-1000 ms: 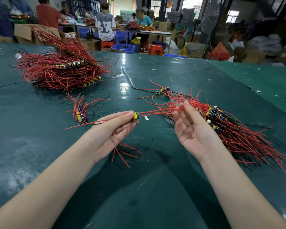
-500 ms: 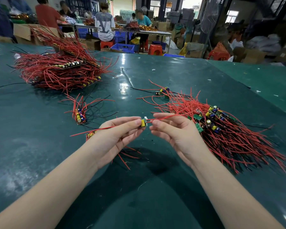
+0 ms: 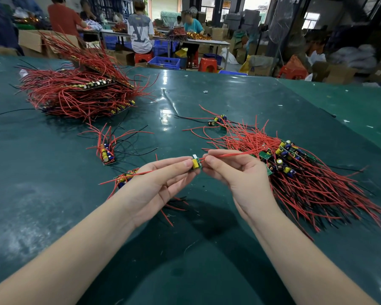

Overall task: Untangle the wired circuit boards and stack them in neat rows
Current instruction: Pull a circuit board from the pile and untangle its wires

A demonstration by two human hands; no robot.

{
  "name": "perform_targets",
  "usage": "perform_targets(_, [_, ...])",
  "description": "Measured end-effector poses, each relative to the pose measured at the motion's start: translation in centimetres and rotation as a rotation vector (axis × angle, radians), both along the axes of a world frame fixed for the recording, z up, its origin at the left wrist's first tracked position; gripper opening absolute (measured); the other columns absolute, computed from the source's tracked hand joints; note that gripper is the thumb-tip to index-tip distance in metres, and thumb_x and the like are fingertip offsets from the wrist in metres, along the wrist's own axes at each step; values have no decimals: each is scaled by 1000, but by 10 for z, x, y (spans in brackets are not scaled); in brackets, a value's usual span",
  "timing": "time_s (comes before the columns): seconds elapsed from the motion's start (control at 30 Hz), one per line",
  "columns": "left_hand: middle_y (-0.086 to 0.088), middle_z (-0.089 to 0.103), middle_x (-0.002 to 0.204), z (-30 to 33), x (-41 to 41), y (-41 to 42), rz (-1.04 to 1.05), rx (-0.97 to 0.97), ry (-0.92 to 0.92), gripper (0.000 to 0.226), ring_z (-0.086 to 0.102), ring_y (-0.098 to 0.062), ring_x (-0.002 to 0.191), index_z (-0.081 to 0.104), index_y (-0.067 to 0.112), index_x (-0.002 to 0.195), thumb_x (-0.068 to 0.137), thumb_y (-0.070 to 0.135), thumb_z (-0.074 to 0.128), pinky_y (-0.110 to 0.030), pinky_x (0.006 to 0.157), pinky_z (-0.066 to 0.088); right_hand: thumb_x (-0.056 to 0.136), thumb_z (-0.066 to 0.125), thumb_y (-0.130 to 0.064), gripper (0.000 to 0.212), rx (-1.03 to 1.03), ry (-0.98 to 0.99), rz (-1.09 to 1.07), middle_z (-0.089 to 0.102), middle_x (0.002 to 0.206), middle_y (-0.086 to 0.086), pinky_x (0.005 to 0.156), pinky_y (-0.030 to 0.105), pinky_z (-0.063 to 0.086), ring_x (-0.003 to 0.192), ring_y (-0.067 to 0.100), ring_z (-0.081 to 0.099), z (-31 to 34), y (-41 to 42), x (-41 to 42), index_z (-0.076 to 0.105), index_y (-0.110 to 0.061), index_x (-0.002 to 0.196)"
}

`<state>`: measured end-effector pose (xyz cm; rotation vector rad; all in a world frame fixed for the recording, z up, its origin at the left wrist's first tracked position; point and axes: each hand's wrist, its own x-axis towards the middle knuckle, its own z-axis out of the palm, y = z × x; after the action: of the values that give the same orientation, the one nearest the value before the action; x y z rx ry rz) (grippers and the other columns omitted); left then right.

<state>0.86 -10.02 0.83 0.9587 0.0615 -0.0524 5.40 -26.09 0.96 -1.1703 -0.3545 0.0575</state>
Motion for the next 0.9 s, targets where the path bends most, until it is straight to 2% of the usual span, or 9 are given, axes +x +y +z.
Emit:
perform_targets(0.13, [-12, 75, 92, 3, -2, -3, 40, 26, -9, 20, 73, -15, 83, 79, 6, 82, 64, 11, 74, -16, 69, 55, 66, 73, -4, 12, 53, 101, 73, 74, 80, 12, 68, 24, 57, 72, 20, 72, 0, -1, 2, 77, -9, 77])
perform_targets(0.33, [-14, 74, 89, 4, -3, -7, 161, 91, -33, 27, 73, -16, 78, 74, 1, 87, 62, 9, 74, -15, 67, 55, 64, 74, -12, 10, 60, 175, 107, 72, 76, 8, 66, 22, 56, 70, 18, 71, 3, -5, 2, 77, -10, 73])
perform_targets(0.43, [-14, 74, 87, 4, -4, -8, 180, 119, -51, 28, 72, -16, 77, 72, 0, 88, 61, 8, 74, -15, 67, 55, 65, 74, -8, 9, 41, 167, 83, 72, 76, 8, 66, 21, 56, 69, 17, 71, 3, -5, 0, 76, -10, 73])
perform_targets(0.6, [-14, 74, 87, 3, -4, -8, 198, 129, -48, 30, 72, -16, 77, 72, 0, 89, 61, 9, 74, -15, 67, 54, 80, 67, 3, 12, 58, 199, 39, 71, 76, 9, 64, 21, 56, 67, 18, 70, 5, -4, 0, 74, -8, 78])
perform_targets(0.77, [-15, 74, 88, 4, -3, -5, 176, 57, -5, 25, 73, -17, 78, 73, 0, 87, 64, 7, 73, -16, 66, 55, 81, 67, 5, 18, 113, 223, 17, 71, 74, 7, 62, 21, 56, 67, 16, 70, 9, -8, 1, 74, -10, 76])
perform_targets(0.9, [-15, 74, 88, 5, -2, -4, 170, 38, 14, 29, 73, -16, 78, 71, -2, 92, 64, 8, 72, -16, 65, 55, 80, 68, 1, 18, 123, 247, -6, 72, 72, 4, 60, 19, 55, 64, 14, 70, 12, -10, 3, 77, -11, 69])
